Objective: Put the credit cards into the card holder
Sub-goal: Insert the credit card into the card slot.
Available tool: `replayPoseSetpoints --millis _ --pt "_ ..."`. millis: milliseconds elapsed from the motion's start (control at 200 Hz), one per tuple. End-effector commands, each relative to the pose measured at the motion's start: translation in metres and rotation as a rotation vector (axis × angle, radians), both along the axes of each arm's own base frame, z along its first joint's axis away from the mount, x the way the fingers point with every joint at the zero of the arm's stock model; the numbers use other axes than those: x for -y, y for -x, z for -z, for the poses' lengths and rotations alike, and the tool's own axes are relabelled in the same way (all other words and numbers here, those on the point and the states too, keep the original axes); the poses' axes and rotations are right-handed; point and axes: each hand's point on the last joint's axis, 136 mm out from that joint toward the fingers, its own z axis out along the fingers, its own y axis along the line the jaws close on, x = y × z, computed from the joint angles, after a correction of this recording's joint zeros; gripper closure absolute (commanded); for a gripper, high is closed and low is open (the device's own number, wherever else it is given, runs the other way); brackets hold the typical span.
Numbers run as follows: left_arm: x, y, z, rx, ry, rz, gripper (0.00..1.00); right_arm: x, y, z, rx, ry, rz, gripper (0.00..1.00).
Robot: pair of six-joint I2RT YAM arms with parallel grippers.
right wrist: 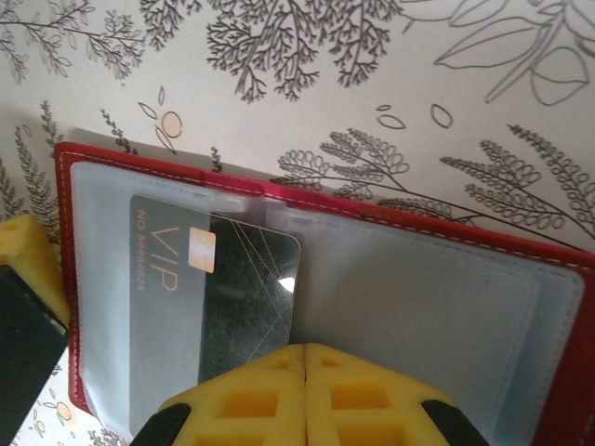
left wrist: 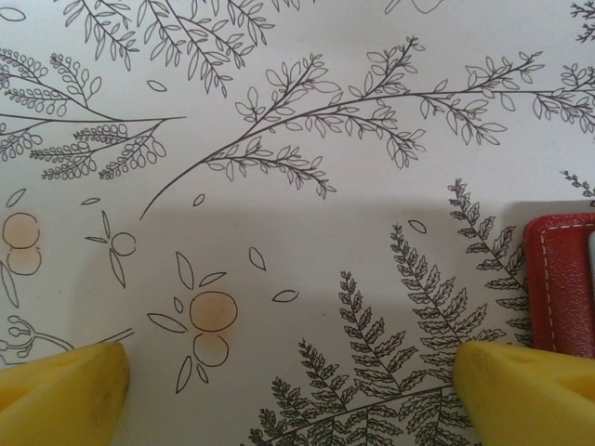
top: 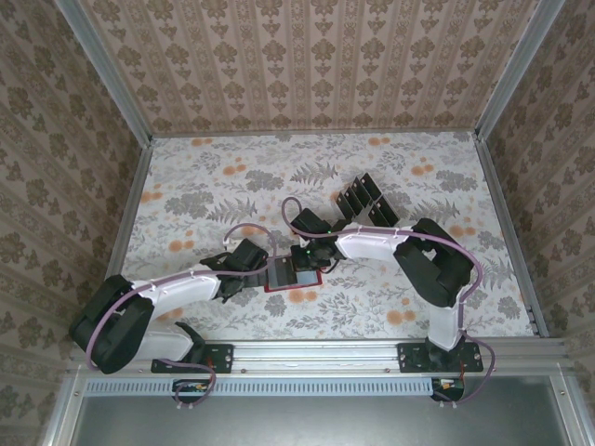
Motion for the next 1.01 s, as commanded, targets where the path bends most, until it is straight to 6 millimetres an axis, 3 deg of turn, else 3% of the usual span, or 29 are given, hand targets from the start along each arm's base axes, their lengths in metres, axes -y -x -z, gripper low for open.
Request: replayPoseSetpoints --millis 0,605,810,1000 --pt "0.017 0.0 0.003 0.002 0.061 0.032 0.01 -0.015 0.003 0.0 -0.026 -0.04 -0.005 0.91" --pt "0.021 0.0 0.007 -0.006 0.059 0.038 0.01 -0.039 0.006 -0.001 -0.05 -0.099 -0.026 0.89" --pt "0.021 0.0 0.004 -0.003 0.06 0.038 0.01 -0.022 0.005 -0.005 -0.012 -0.044 -0.02 0.81" --pt "0.02 -0.001 0.0 0.007 0.053 0.039 0.01 0.003 0.004 0.0 0.006 0.009 0.004 0.8"
